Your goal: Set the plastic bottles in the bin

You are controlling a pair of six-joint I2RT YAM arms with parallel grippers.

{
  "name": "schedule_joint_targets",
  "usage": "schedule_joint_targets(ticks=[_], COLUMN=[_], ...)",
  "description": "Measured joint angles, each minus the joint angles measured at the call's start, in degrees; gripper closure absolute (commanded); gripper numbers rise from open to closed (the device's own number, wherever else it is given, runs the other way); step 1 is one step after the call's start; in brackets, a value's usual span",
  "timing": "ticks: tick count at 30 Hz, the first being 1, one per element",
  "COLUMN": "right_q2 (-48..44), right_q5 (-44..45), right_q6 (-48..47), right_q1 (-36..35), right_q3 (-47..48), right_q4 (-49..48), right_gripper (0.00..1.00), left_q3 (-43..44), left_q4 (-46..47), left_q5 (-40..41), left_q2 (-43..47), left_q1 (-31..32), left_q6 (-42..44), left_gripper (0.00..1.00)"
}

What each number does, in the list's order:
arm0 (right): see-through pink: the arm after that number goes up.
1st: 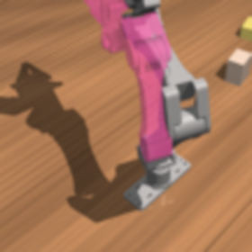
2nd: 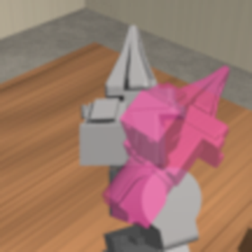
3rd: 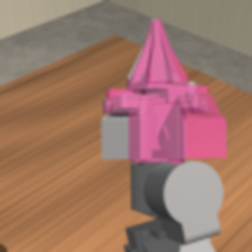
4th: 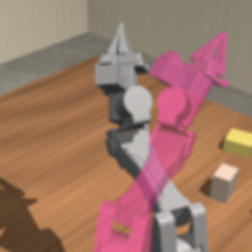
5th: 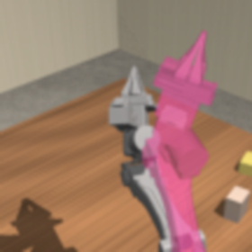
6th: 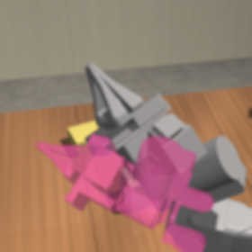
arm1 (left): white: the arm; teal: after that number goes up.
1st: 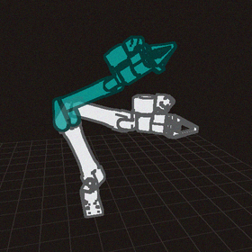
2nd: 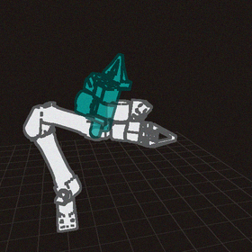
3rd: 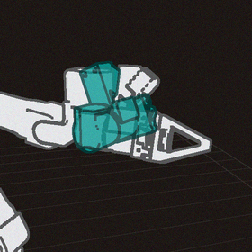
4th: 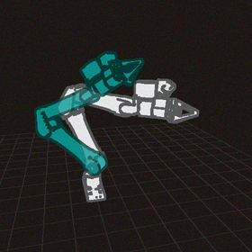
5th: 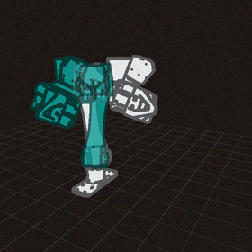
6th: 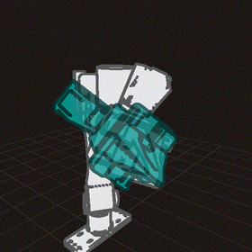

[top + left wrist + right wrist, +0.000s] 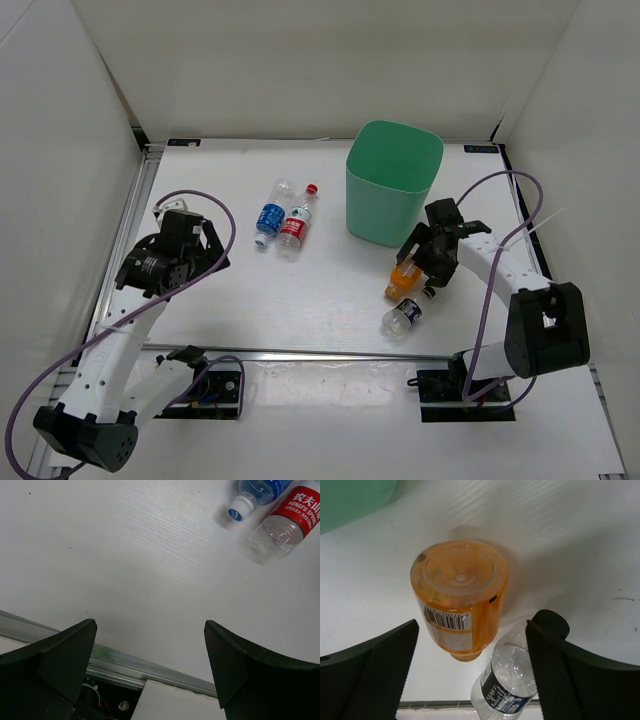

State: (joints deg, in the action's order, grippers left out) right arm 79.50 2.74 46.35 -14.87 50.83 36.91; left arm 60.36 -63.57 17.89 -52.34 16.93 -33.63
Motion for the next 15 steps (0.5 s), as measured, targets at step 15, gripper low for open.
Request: schedule_joint_targets(ticks=[15], right_q2=[4.96], right_q5=[-1.42], right_q6=[-2.1], right_q1=[0.61], right_q3=[0.07], right_q4=[-2.6], right_gripper=[0.5], left_q3=[0.0], left_q4=[-0.26], left_q5=[-0.44], left_q2=[-3.06], left_q1=[-0.63], left_q6=[0.0], left_gripper=[0.0])
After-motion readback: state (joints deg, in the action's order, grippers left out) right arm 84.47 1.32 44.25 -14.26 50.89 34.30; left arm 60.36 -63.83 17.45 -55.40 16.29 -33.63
